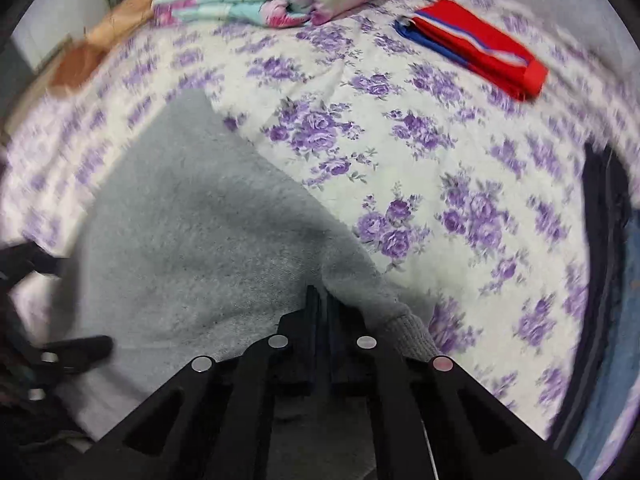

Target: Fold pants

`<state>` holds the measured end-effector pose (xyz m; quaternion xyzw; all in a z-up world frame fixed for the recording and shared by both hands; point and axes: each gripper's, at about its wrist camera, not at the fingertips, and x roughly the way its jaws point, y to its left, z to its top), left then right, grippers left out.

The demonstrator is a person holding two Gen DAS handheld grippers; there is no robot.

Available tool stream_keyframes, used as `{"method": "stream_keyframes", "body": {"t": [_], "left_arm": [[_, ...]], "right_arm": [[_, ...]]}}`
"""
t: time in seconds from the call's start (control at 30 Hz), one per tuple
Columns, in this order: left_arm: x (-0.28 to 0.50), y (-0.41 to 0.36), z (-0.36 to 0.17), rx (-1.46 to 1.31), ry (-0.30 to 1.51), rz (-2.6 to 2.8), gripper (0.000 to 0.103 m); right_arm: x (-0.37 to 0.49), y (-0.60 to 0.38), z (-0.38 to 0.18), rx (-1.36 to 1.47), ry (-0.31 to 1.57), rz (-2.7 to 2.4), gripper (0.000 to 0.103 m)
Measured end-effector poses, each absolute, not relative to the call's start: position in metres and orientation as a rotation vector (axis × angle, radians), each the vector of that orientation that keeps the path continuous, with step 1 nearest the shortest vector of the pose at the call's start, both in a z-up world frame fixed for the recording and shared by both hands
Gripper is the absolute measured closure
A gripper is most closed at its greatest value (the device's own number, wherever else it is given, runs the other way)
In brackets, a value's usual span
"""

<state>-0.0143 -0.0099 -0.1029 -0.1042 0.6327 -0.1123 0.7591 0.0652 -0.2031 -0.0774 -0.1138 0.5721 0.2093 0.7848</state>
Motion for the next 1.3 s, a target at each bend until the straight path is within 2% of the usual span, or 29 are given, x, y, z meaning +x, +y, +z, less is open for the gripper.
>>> {"method": "stream_keyframes", "body": {"t": [0.07,0.1,0.13,0.2,0.3,0.37,0.43,0.57,0.63,0.73,0.87,1.0,1.13,1.27,1.3], "left_arm": [[-0.014,-0.005,-0.096,-0.231,1.393,-0.251,0.004],[-0.015,-0.002,-0.09,-0.22,1.386,-0.246,0.005],[-0.015,-0.001,-0.085,-0.209,1.374,-0.239,0.005],[-0.019,0.003,-0.073,-0.205,1.332,-0.244,0.005],[-0.021,-0.001,-0.074,-0.203,1.334,-0.281,0.005],[-0.019,-0.01,-0.094,-0.142,1.392,-0.266,0.004],[-0.016,-0.011,-0.107,-0.164,1.419,-0.262,0.004],[-0.014,-0.008,-0.086,-0.148,1.359,-0.284,0.005],[-0.014,-0.004,-0.073,-0.156,1.319,-0.315,0.005],[-0.005,0.006,-0.062,-0.24,1.276,-0.34,0.005],[0.012,0.01,-0.077,-0.307,1.33,-0.33,0.005],[0.02,-0.001,-0.103,-0.351,1.392,-0.368,0.005],[0.017,-0.001,-0.118,-0.417,1.401,-0.372,0.004],[0.015,-0.006,-0.117,-0.406,1.397,-0.357,0.004],[0.017,-0.012,-0.115,-0.387,1.401,-0.343,0.005]], "right_arm": [[0.063,-0.216,-0.061,-0.133,1.236,0.489,0.079],[0.056,-0.219,-0.048,-0.105,1.21,0.511,0.054],[0.046,-0.223,-0.036,-0.1,1.174,0.525,0.046],[0.023,-0.229,-0.016,-0.083,1.124,0.584,0.046],[-0.004,-0.228,-0.031,-0.107,1.219,0.632,0.044],[-0.014,-0.229,-0.07,-0.187,1.308,0.543,0.025],[-0.016,-0.232,-0.092,-0.158,1.382,0.521,0.019],[-0.013,-0.248,-0.066,-0.032,1.316,0.576,0.02],[-0.006,-0.267,-0.057,0.079,1.298,0.576,0.012],[0.005,-0.304,-0.052,0.282,1.271,0.518,0.01],[0.019,-0.336,-0.083,0.589,1.291,0.444,0.009],[0.027,-0.328,-0.12,0.713,1.328,0.474,0.009],[0.031,-0.309,-0.149,0.793,1.374,0.532,0.003],[0.034,-0.287,-0.146,0.72,1.382,0.568,0.006],[0.033,-0.283,-0.141,0.7,1.389,0.572,0.017]]}}
